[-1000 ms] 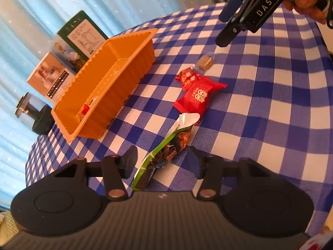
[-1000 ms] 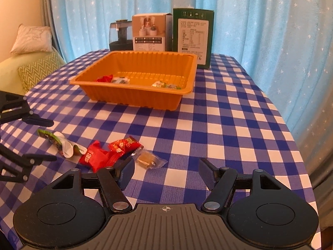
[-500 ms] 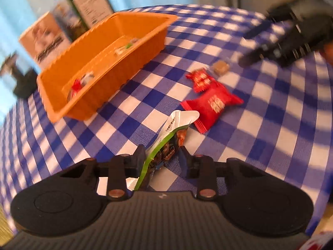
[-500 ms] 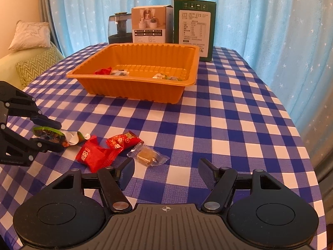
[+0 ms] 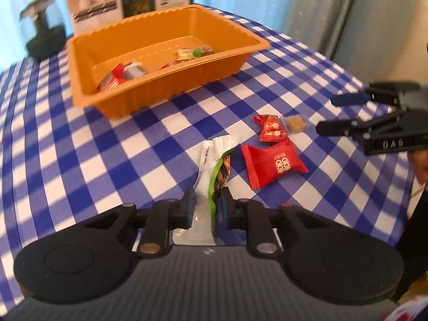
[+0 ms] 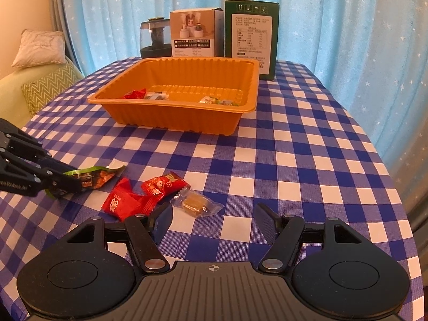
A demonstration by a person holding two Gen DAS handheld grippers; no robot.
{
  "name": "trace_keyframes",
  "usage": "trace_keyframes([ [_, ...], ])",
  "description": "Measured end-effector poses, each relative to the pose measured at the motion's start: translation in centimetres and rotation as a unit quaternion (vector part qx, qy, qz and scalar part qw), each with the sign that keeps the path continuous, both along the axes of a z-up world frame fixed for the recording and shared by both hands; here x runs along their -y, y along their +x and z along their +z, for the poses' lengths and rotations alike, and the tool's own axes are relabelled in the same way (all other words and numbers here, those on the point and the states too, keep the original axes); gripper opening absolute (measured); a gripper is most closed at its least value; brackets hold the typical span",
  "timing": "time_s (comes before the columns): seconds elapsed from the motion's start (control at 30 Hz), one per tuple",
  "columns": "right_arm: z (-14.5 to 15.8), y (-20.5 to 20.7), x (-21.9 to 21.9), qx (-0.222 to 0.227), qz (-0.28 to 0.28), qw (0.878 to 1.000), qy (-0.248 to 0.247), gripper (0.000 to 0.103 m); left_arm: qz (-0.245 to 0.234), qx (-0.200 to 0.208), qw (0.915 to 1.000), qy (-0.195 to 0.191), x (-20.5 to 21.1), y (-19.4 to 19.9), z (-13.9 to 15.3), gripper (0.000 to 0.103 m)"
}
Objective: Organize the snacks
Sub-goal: 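Grasp the green-and-white pouch with the left tool while the right tool grasps the clear cookie packet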
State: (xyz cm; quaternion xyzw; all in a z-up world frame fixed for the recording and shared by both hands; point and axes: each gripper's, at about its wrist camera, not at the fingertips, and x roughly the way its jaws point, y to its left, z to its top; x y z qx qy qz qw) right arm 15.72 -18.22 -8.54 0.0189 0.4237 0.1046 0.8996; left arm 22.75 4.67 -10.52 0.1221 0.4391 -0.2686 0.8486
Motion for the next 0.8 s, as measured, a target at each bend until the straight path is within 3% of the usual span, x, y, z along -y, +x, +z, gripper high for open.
trace_keyframes([
  [0.17,-0.3,0.2,-0.2,-0.004,0.002,1.0,-0.002,0.068,-0.025,0.032,0.9984,0.039,1.6,0.1,-0.2,0.02],
  [0.27,-0.4,0.3,-0.3,-0.005,0.005,1.0,-0.004,0.068,-0.034,0.047,0.9967,0.057,2.4,0.2,-0.3,0.029],
  [0.4,-0.7,0.6,-0.6,-0.008,0.009,1.0,-0.003,0.068,-0.041,0.046,0.9957,0.069,3.0,1.0,-0.7,0.029],
  [0.53,-1.0,1.2,-0.7,-0.009,0.021,1.0,-0.007,0.068,-0.035,0.028,0.997,0.063,3.1,1.5,-1.2,0.029],
  [0.6,-1.1,1.5,-0.7,-0.008,0.031,0.999,-0.014,0.068,-0.022,0.014,0.9985,0.048,2.8,1.7,-1.1,0.024],
  [0.8,-2.2,2.7,-1.9,-0.011,0.096,0.994,-0.053,0.068,0.023,-0.008,0.9996,0.011,1.6,1.2,-1.0,0.022],
])
